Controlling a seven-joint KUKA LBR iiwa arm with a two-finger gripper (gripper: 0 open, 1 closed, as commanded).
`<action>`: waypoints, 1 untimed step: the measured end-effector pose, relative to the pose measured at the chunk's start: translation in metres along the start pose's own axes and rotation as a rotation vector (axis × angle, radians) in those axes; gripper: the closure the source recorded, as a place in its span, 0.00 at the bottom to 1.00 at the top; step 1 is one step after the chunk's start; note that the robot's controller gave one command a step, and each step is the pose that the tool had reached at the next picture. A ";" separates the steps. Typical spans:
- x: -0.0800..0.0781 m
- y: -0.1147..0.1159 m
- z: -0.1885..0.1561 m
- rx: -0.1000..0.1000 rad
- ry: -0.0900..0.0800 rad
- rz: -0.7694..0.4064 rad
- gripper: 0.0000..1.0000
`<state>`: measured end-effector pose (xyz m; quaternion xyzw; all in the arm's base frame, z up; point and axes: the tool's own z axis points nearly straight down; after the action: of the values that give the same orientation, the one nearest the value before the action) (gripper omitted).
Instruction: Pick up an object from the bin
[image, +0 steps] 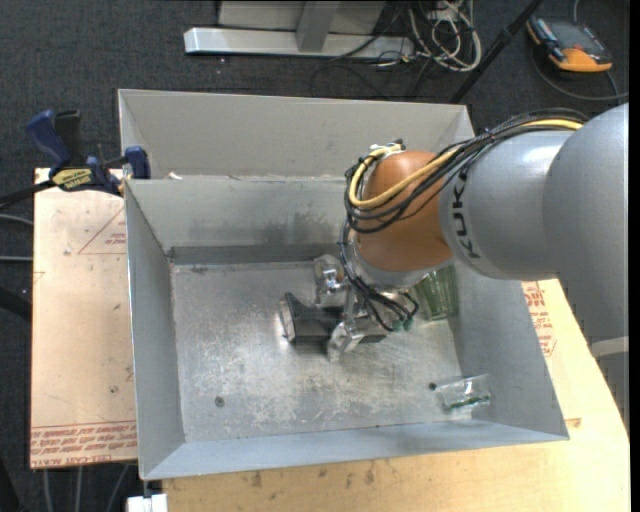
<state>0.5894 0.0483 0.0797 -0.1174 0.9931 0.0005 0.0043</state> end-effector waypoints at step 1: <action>0.000 0.000 0.000 0.000 0.000 0.000 1.00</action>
Offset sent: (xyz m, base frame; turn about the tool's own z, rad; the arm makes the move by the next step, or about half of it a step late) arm 0.0066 -0.0064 0.1125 -0.0190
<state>0.5894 0.0483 0.0796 -0.1171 0.9931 0.0006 0.0042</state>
